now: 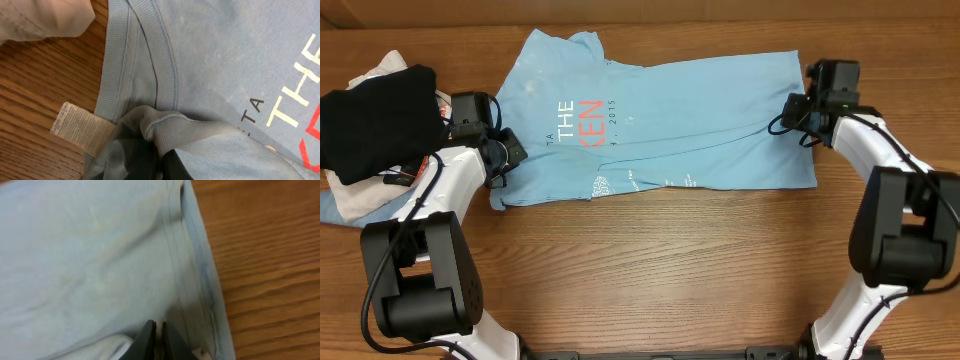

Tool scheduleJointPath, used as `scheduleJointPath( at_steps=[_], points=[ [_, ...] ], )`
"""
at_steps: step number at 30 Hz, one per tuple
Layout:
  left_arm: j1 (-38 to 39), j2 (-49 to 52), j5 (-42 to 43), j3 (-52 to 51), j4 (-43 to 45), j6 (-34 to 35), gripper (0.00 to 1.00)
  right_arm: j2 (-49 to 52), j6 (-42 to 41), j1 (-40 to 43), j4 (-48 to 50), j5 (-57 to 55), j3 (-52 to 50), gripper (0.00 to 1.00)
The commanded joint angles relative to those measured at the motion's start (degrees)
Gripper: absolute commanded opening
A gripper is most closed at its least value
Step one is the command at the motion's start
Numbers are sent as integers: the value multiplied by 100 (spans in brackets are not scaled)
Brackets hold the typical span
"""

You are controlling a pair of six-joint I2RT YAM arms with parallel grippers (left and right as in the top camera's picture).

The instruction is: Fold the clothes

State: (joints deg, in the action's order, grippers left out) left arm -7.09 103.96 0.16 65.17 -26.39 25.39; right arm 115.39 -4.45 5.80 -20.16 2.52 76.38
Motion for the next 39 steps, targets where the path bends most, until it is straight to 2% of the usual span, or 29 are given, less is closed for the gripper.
scheduleJointPath(
  at_steps=[1,9,20,31,39],
  points=[
    [37,81,-79,-20,48,57,4,63,20,-7,81,-46,7,9],
    [39,81,-79,-20,39,55,4,4,22,-7,149,-52,24,6],
    [37,81,-79,-20,24,55,4,-1078,-20,-4,118,-120,24,4],
    [37,81,-81,-20,-31,35,4,-1130,-24,-4,-1121,-289,22,4],
    [37,81,-79,-20,-35,37,4,-1115,-22,-4,-887,-289,17,5]
  ],
)
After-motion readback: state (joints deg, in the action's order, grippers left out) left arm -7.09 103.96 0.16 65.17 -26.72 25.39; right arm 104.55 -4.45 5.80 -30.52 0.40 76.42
